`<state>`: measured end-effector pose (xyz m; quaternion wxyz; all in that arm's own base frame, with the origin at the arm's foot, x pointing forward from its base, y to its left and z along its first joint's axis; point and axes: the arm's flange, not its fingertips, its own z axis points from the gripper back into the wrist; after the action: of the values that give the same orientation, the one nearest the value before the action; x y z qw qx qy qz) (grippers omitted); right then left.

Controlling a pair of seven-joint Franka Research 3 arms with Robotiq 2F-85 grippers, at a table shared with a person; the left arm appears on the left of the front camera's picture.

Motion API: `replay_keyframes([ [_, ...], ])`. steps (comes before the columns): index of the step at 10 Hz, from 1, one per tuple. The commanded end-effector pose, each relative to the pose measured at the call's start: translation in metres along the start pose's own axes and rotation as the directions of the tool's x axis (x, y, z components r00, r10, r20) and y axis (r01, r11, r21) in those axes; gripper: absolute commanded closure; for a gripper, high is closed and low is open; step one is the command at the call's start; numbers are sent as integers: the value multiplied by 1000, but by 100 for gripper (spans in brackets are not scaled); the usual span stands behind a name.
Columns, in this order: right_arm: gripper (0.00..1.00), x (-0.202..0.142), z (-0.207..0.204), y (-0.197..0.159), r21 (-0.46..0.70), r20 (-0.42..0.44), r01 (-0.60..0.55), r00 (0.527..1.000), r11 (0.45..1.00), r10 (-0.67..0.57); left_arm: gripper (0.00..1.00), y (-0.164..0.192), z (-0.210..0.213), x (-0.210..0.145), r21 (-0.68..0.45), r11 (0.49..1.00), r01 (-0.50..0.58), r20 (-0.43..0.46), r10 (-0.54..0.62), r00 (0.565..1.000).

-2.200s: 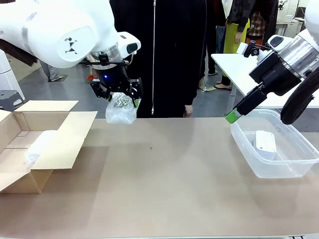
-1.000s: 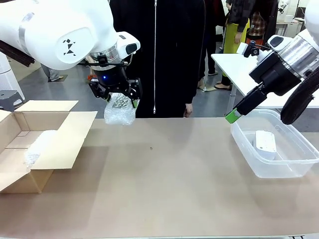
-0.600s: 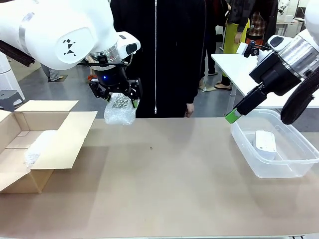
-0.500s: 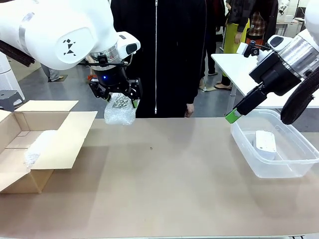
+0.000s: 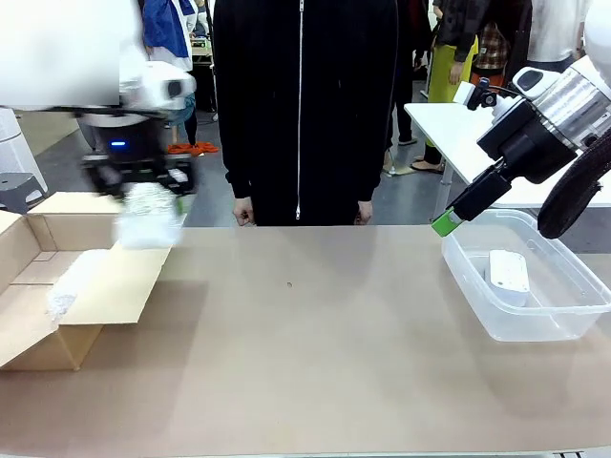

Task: Separate and place wrapped and unwrapped clocks.
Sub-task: If the picked Digital clock is wrapped, place it in the Package Box ; if not, place it in the Organizing box.

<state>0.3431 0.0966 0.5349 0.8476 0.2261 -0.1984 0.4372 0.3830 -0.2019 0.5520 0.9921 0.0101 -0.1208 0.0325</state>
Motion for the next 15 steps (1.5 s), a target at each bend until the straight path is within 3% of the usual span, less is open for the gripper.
replay_keyframes([
  [1,0,2,0,0,5,-6,-1,1000,1000,1,19,85,0,-25,6,991,-136,-50,136,989],
  [4,0,2,0,0,5,-6,-1,1000,1000,1,19,197,-30,-14,13,961,-275,-7,275,961],
  [6,0,2,0,0,5,-6,-1,1000,1000,1,19,236,-57,12,-8,990,-138,23,139,990],
  [9,0,2,0,0,5,-6,-1,1000,1000,1,19,257,-80,42,73,997,-35,-91,41,995],
  [10,0,2,0,0,5,-6,-1,1000,1000,1,19,250,-73,17,21,993,-114,-21,114,993],
  [12,0,2,0,0,5,-6,-1,1000,1000,1,19,250,-73,17,21,993,-114,-21,114,993],
  [15,0,2,0,0,5,-6,-1,1000,1000,1,19,260,-109,56,35,999,37,-95,-33,995],
])
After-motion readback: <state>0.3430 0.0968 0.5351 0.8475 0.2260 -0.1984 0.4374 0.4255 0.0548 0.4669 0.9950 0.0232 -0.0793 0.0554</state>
